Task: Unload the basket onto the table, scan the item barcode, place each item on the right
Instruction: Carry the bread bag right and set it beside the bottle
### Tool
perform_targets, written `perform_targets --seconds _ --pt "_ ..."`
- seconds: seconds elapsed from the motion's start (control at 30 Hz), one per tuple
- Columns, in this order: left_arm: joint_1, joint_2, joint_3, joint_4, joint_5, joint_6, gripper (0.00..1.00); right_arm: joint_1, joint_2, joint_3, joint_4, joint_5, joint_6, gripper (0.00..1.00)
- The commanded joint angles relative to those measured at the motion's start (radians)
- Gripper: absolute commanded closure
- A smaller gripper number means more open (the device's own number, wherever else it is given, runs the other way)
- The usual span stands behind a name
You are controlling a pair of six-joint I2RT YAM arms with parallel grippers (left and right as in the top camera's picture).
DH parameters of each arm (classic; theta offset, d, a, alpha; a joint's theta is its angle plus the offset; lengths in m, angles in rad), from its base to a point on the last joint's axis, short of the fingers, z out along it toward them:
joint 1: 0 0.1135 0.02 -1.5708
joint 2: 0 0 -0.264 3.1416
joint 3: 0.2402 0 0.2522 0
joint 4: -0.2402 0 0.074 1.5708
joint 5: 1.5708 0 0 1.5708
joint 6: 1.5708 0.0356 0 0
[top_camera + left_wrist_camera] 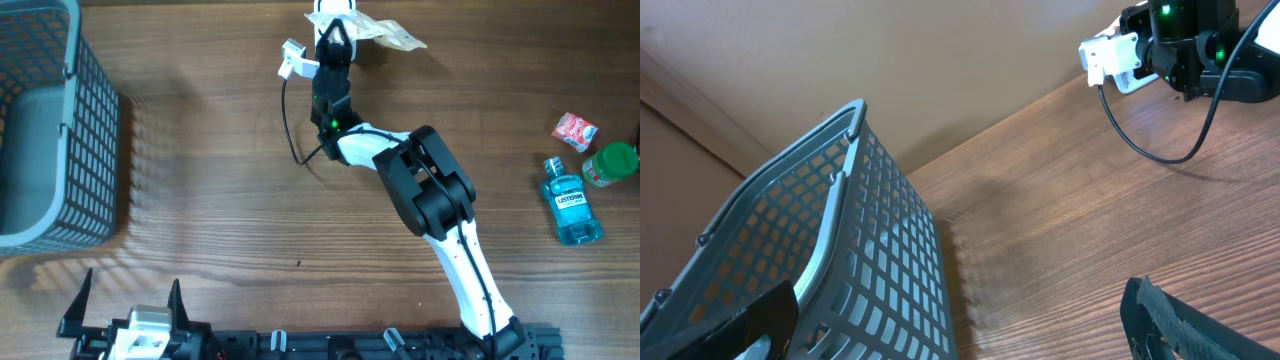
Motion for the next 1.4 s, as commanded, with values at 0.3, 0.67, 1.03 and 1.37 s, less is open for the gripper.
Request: perform_targets --seconds 0.3,0.67,1.03,1.37 --pt "0.005 -0.004 0.002 0.003 -0.009 0.011 0.00 -0.016 -0.373 0.019 -0.139 0.134 0.106 0.95" --pt "0.005 -0.004 0.002 -0.034 -0.009 0.011 0.00 -0.183 -0.558 -0.041 -0.337 0.825 0.594 0.96" --pt "0.005 -0.004 0.002 -0.081 -0.009 0.011 0.00 -0.452 -0.560 -0.107 -0.407 0.823 0.685 0.96" --pt "0.005 -0.004 0.002 -0.091 -0.009 0.010 0.00 -0.798 -0.560 -0.325 -0.655 0.758 1.052 0.91"
